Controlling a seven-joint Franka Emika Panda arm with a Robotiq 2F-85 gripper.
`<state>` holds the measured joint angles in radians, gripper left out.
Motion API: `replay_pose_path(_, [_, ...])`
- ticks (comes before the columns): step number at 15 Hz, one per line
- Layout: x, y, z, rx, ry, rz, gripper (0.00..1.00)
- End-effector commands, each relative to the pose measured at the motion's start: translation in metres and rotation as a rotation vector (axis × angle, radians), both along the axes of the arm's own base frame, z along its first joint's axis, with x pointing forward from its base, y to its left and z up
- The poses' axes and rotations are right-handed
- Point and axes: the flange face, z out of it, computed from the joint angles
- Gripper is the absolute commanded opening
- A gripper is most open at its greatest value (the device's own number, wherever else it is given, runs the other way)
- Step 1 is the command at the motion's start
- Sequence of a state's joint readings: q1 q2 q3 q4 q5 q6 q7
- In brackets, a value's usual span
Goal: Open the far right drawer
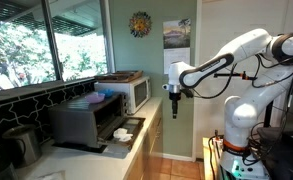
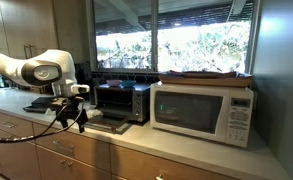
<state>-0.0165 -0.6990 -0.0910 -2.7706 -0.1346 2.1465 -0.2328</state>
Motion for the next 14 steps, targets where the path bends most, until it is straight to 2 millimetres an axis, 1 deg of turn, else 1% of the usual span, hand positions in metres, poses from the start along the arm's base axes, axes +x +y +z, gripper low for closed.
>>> replay_pose_path(1, [-0.006, -0.057, -0.001, -0.006, -0.022, -0.201, 1.00])
replay_pose_path(2, [-0.010, -0.075, -0.001, -0.002, -0.023, -0.256, 1.00])
replay_pose_path(3, [-0.019, -0.102, -0.003, 0.001, -0.021, -0.313, 1.00])
replay_pose_path(4, [-0.026, -0.123, -0.005, 0.005, -0.022, -0.370, 1.00])
replay_pose_path(5, [-0.038, -0.149, -0.010, 0.016, -0.023, -0.431, 1.00])
replay_pose_path(8, [-0.075, -0.217, -0.033, 0.052, -0.037, -0.625, 1.00])
replay_pose_path(9, [-0.083, -0.242, -0.041, 0.058, -0.044, -0.693, 1.00])
replay_pose_path(10, [-0.092, -0.258, -0.046, 0.070, -0.052, -0.759, 1.00])
replay_pose_path(11, [-0.093, -0.267, -0.046, 0.104, -0.053, -0.816, 1.00])
replay_pose_path(12, [-0.095, -0.244, -0.036, 0.087, -0.069, -0.728, 1.00])
replay_pose_path(13, [-0.099, -0.252, -0.040, 0.089, -0.062, -0.743, 1.00])
replay_pose_path(14, [-0.098, -0.252, -0.040, 0.087, -0.060, -0.741, 1.00])
